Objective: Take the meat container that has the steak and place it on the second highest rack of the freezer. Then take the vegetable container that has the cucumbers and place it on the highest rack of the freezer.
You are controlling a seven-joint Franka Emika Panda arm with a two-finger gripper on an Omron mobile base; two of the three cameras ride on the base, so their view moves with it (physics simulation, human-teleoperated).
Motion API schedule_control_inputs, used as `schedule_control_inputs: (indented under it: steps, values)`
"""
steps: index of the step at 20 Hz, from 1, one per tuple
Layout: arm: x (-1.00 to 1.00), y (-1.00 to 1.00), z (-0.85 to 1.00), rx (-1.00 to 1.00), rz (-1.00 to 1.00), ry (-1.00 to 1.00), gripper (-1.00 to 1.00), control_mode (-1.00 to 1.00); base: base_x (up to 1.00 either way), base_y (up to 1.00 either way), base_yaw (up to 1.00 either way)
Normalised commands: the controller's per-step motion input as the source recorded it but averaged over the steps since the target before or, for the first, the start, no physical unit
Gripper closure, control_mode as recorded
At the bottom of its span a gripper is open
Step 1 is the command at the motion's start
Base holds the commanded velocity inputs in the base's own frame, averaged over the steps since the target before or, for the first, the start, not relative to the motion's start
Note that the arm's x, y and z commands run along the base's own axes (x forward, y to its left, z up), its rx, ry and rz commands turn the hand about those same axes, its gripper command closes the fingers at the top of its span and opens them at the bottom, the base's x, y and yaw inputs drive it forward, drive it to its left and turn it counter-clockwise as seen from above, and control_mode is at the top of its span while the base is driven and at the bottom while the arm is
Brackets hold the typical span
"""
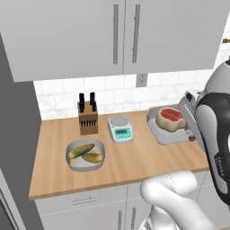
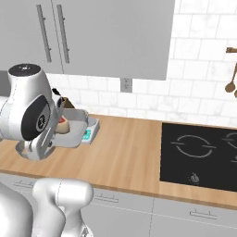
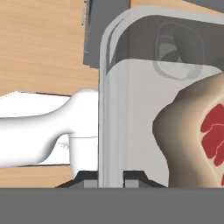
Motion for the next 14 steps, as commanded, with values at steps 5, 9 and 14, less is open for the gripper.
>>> schedule_control_inputs:
  steps: [5, 9, 14]
  values:
    - [0.0, 0.0, 0.02, 0.0, 0.0, 0.0, 1.0, -1.0, 0.0, 0.0, 0.0]
    - [0.0, 0.0, 0.0, 0.0, 0.0, 0.0, 1.0, 1.0, 0.0, 0.0, 0.0]
    - [0.0, 0.0, 0.0, 0.0, 0.0, 0.0, 1.0, 1.0, -0.83, -0.22, 0.0]
